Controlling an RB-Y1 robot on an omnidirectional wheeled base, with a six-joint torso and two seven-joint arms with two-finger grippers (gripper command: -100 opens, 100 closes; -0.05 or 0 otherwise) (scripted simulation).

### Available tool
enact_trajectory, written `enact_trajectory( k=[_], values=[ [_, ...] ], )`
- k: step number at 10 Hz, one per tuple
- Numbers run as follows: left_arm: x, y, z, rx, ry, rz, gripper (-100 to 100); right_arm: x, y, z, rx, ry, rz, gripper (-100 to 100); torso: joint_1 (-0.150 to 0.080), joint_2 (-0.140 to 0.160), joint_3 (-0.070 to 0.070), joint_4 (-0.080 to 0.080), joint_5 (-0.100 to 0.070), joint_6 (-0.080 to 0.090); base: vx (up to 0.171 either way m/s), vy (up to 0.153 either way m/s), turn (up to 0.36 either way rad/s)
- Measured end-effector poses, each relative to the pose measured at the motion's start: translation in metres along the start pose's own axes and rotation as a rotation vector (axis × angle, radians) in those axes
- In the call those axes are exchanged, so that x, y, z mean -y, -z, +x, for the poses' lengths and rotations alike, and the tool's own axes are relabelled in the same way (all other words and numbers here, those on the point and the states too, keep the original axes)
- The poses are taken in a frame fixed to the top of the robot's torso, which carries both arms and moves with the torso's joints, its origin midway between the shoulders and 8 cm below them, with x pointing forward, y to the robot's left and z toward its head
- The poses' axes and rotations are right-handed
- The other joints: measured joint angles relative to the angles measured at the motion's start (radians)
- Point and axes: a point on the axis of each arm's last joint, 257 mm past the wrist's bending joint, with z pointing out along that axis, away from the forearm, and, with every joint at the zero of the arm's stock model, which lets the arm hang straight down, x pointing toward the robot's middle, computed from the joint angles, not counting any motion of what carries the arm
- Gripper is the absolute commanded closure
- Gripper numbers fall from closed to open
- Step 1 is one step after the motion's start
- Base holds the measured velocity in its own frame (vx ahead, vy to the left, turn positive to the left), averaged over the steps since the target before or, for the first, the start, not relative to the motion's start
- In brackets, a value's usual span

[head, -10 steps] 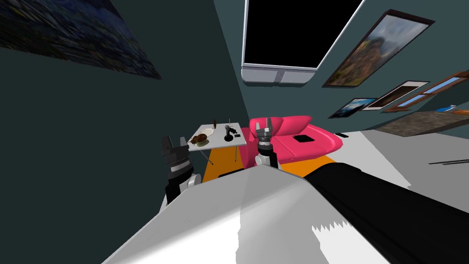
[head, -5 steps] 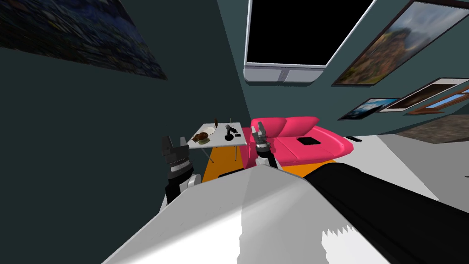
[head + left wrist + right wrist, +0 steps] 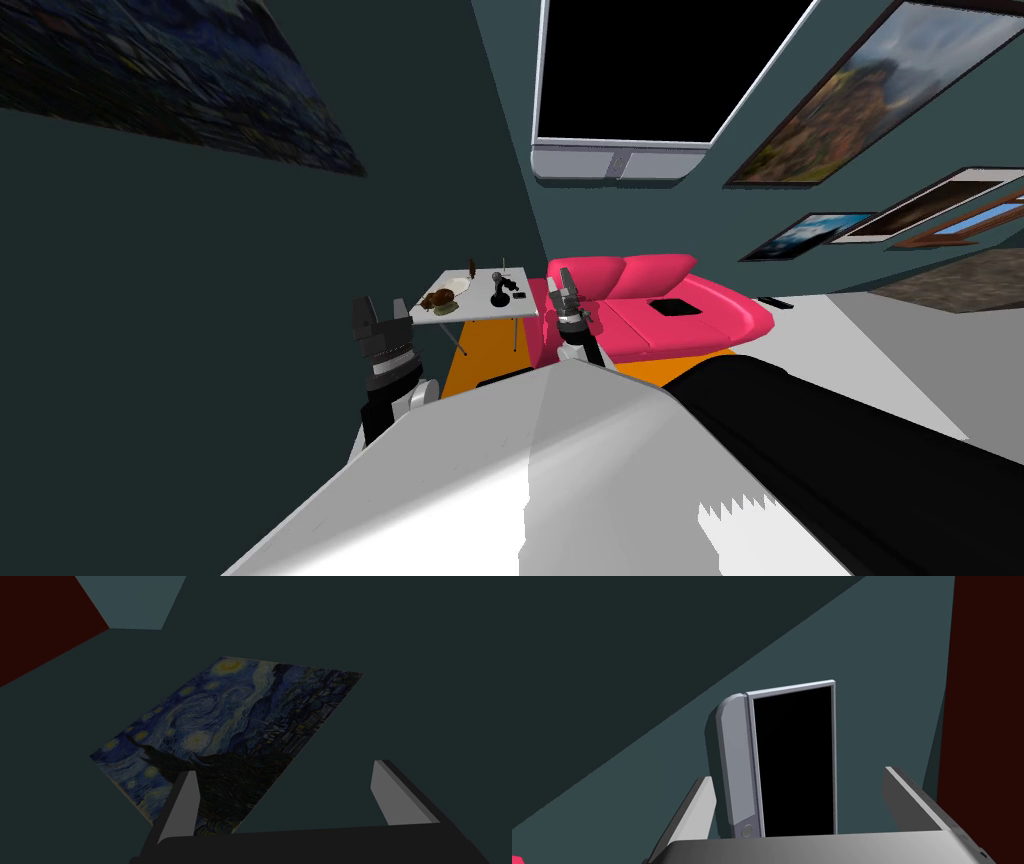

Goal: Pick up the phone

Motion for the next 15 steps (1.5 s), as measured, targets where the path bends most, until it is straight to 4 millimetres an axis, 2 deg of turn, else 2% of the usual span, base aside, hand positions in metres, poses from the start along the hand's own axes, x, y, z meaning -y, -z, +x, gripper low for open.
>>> enact_trajectory(
  k=[4, 8, 11, 13, 15],
  values=[
    [0.000, 0.000, 0.000, 0.000, 0.000, 0.000, 0, 0.000, 0.000, 0.000, 0.000, 0.000, 0.000, -100, 0.000, 0.000, 0.000, 0.000, 0.000, 0.000, -0.001, 0.001, -0.009],
    [0.000, 0.000, 0.000, 0.000, 0.000, 0.000, 0, 0.025, 0.019, 0.020, -0.105, 0.053, 0.065, -100, -0.001, 0.001, 0.001, 0.000, 0.000, 0.000, -0.017, -0.012, -0.009],
    [0.000, 0.000, 0.000, 0.000, 0.000, 0.000, 0, 0.054, 0.049, 0.044, -0.229, 0.110, 0.140, -100, -0.001, 0.001, 0.001, 0.000, 0.000, 0.000, -0.006, -0.006, 0.019],
    [0.000, 0.000, 0.000, 0.000, 0.000, 0.000, 0, 0.068, 0.062, 0.053, -0.290, 0.137, 0.176, -100, -0.001, 0.000, 0.000, 0.000, 0.000, 0.000, 0.008, 0.000, 0.064],
    [0.000, 0.000, 0.000, 0.000, 0.000, 0.000, 0, 0.084, 0.087, 0.062, -0.364, 0.166, 0.222, -100, 0.000, 0.000, 0.000, 0.000, 0.000, 0.000, 0.008, 0.002, 0.046]
  ],
)
